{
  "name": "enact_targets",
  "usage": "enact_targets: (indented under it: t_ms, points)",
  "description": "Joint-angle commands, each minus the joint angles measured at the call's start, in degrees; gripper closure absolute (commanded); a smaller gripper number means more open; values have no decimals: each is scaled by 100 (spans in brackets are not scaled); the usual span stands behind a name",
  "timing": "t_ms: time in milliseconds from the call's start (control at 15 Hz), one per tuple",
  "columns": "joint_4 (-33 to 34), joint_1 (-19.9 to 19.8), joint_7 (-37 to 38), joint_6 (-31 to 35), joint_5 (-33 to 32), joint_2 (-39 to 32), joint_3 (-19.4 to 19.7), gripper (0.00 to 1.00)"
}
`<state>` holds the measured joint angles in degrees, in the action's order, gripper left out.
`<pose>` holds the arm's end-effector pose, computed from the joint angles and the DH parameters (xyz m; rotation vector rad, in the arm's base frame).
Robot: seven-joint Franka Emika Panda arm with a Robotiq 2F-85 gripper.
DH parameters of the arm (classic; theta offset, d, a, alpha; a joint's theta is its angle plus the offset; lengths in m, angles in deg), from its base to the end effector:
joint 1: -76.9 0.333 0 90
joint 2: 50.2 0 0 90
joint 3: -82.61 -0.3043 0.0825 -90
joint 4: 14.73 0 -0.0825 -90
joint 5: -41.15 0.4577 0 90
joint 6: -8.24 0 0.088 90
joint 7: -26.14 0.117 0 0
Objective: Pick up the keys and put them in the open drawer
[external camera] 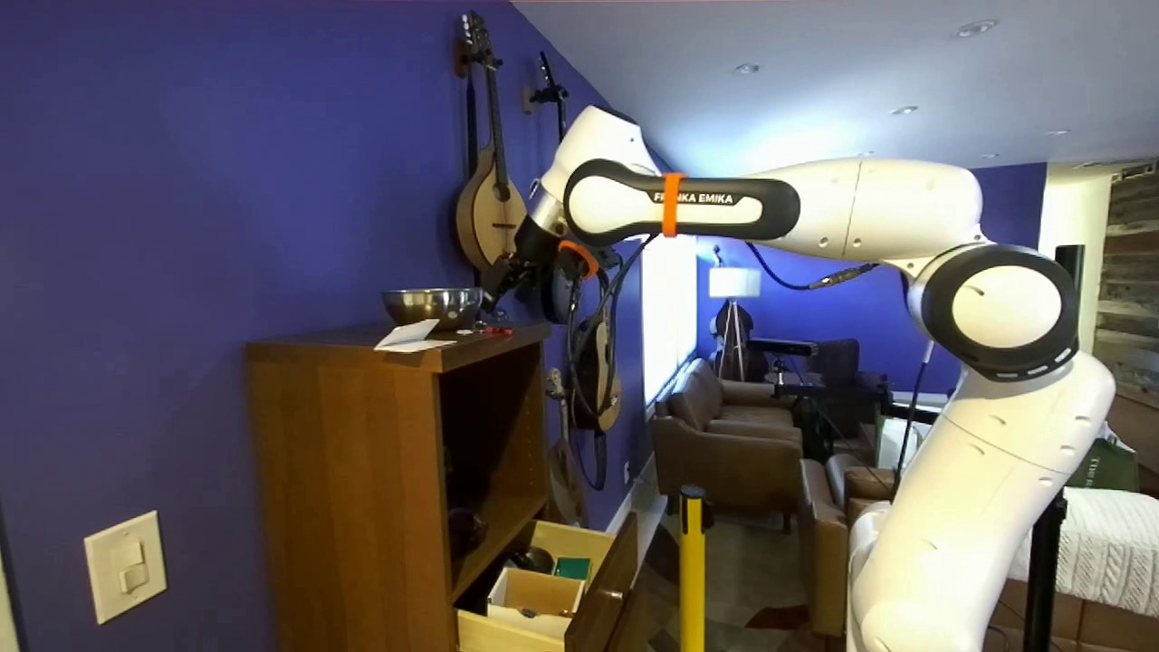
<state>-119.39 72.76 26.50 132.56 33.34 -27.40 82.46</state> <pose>0.5416 -0.0439 0.7655 2.7841 -0.0593 1.0748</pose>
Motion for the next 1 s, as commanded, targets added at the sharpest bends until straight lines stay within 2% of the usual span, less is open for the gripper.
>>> enact_targets:
  t_ms: [0,67,133,267,333,400,467,533,600,867,933]
  points:
    - [8,268,-726,115,299,-219,290,0]
    - [49,307,-832,108,373,-286,333,0]
    - [87,338,-937,120,448,-366,369,7]
    - [151,368,-1104,130,530,-481,401,14]
    - [171,380,-1187,126,571,-531,415,12]
    - [187,374,-1212,152,591,-576,424,22]
    - [210,368,-1233,181,608,-609,424,26]
    - [249,364,-1216,231,631,-640,414,38]
    - [277,363,-1213,256,652,-655,406,46]
    - [375,350,-1186,340,644,-748,388,67]
    - [394,333,-1108,395,613,-790,367,62]
